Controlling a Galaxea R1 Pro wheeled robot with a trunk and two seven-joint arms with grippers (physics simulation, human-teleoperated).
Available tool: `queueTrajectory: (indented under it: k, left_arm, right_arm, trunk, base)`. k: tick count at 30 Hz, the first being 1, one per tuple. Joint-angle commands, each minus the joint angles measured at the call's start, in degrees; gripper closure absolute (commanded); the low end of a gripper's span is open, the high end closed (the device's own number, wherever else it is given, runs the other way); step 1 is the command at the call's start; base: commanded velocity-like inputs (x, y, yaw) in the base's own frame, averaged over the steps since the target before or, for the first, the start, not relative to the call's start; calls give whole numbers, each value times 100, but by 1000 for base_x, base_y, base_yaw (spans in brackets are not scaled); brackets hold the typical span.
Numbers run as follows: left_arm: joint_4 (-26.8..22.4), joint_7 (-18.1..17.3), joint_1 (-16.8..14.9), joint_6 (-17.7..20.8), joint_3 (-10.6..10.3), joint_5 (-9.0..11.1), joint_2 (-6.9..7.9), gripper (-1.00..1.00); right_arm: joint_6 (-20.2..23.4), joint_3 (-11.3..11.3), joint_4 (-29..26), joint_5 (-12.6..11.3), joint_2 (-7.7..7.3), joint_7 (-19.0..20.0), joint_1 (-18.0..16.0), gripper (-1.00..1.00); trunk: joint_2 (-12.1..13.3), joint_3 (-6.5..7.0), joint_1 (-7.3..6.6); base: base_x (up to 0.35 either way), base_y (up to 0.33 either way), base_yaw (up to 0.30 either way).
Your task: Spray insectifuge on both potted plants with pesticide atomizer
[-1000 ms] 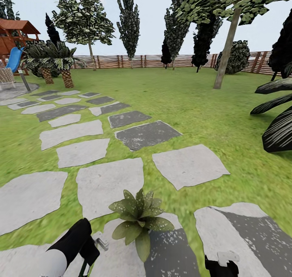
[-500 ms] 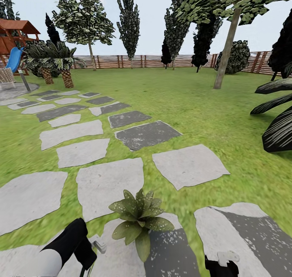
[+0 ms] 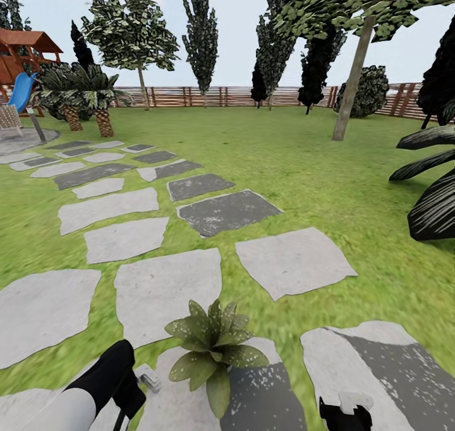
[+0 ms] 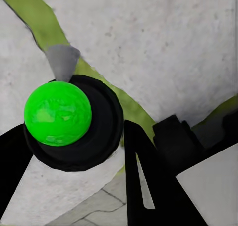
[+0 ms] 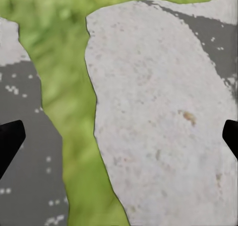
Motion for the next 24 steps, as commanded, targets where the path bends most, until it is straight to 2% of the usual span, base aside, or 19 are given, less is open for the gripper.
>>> queueTrajectory:
  k: [1,9,11,18,22,24]
  left_arm:
    - [-8,-40,1,14,-25,-38,2,100]
    - [-83,-63,3,-6,-27,4,5,100]
    - [-108,-78,-39,-22,-36,-11,-34,100]
    - [-103,-79,-40,-24,-67,-27,-14,100]
    - [-68,-84,-17,-39,-87,-24,-22,100]
    - [-22,-93,0,-117,-285,-38,-13,100]
  right_arm:
    - [-24,-34,10,60,0,-22,-6,-100]
    - [-24,-34,15,60,3,-23,-6,-100]
    - [-22,-34,13,60,0,-23,-6,-100]
    - [-20,-34,17,60,0,-23,-6,-100]
    - [-20,-34,19,60,0,-23,-6,-100]
    - [-20,-34,19,60,1,-23,-6,-100]
  trunk:
    - [-2,-5,1]
    - [-2,-5,1]
    - [-2,-5,1]
    - [-2,-5,1]
    - [-2,-5,1]
    - [-2,-5,1]
  base:
    - [181,-113,34]
    - [26,-16,206]
    - [124,-77,13]
    - [208,-170,1]
    - [64,-34,0]
    - [7,-4,0]
